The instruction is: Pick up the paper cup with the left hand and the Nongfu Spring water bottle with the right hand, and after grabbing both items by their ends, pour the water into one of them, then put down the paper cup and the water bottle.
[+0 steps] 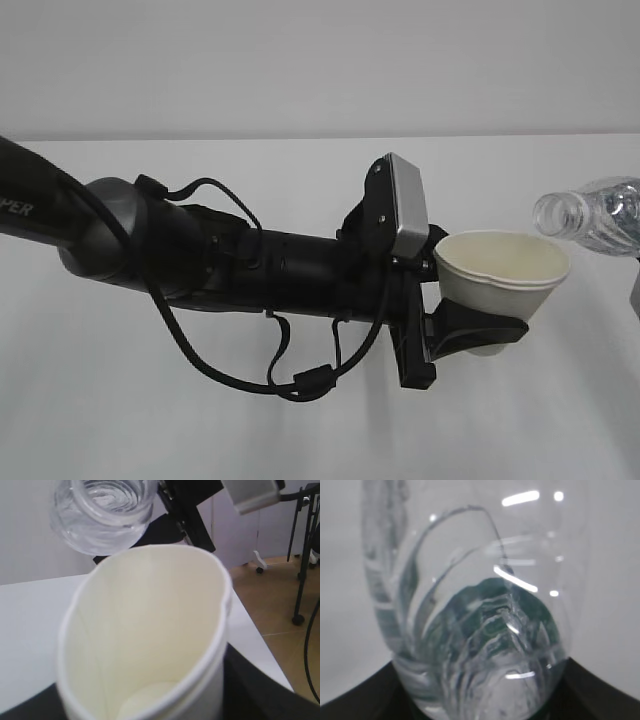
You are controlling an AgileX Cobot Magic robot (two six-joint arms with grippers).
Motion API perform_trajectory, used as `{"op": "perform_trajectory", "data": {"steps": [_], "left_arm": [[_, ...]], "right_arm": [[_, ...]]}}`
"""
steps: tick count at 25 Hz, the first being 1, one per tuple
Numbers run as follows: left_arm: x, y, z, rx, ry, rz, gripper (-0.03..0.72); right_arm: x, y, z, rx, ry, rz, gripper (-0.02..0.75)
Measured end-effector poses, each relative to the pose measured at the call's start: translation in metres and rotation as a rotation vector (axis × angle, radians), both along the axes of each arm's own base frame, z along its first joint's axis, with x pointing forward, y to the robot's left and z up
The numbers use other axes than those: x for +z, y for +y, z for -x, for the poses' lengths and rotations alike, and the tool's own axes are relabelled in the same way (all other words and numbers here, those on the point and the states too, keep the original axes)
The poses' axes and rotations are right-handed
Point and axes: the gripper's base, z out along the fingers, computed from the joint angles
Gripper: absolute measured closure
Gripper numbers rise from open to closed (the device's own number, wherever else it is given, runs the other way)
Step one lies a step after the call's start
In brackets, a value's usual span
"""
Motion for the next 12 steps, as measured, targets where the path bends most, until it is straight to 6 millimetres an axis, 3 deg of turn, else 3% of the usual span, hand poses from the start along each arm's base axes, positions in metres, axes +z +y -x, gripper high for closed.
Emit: {"op": "perform_trajectory", "data": {"steps": [12], "left_arm": [[-0.0010, 0.0001, -0.0011, 0.012, 0.000, -0.011, 0.279]], "right_arm": [[0.0008, 0.0003, -0.0003, 0.021, -0.015, 0.048, 0.282]]}}
